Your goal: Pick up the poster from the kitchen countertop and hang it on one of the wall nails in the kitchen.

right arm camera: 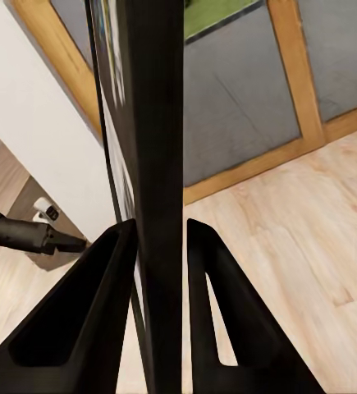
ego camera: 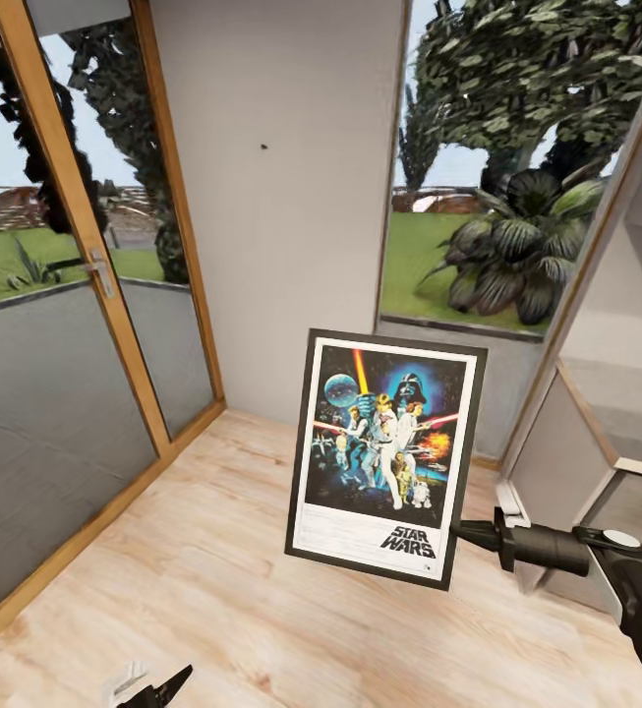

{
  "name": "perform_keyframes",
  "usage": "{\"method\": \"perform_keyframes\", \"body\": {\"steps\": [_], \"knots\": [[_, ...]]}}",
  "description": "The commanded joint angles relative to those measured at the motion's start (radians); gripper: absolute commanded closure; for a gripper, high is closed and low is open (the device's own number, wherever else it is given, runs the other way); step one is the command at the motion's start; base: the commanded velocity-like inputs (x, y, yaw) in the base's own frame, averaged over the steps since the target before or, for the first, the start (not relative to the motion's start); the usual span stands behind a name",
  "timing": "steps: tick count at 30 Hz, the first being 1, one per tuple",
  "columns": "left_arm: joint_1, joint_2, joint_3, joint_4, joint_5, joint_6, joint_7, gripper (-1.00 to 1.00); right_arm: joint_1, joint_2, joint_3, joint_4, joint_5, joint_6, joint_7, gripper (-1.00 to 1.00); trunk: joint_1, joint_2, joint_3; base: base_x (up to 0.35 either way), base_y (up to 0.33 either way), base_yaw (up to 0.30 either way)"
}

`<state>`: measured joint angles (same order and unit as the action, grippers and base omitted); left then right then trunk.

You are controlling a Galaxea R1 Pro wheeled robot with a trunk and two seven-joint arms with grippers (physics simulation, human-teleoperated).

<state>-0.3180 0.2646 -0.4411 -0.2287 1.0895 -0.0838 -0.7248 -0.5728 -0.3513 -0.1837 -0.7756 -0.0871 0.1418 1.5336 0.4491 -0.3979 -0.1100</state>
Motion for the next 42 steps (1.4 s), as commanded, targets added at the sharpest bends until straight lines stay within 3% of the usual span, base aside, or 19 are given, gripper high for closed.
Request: {"method": "perform_keyframes", "body": {"steps": [1,9,30,42], "knots": [[-0.001,0.001,-0.008,0.0,0.004,-0.009,-0.001,-1.0,-0.001,0.0,-0.001,0.0,-0.002,0.013,0.006,1.0,0.001,-0.002,-0.002,0.181,0.318,0.0],[-0.001,0.001,-0.009,0.001,0.004,-0.01,-0.001,-1.0,-0.001,0.0,0.001,-0.001,-0.002,0.013,0.007,1.0,0.001,-0.002,-0.002,0.175,0.32,-0.07],[-0.001,0.001,-0.01,0.002,0.004,-0.012,-0.001,-1.0,-0.001,0.001,0.001,0.0,-0.002,0.012,0.007,1.0,0.001,-0.002,0.008,0.13,0.277,-0.278],[-0.001,0.002,-0.01,0.002,0.004,-0.013,-0.001,-1.0,-0.001,0.001,0.003,0.0,-0.003,0.011,0.007,1.0,0.001,-0.002,0.009,0.117,0.289,-0.031]]}}
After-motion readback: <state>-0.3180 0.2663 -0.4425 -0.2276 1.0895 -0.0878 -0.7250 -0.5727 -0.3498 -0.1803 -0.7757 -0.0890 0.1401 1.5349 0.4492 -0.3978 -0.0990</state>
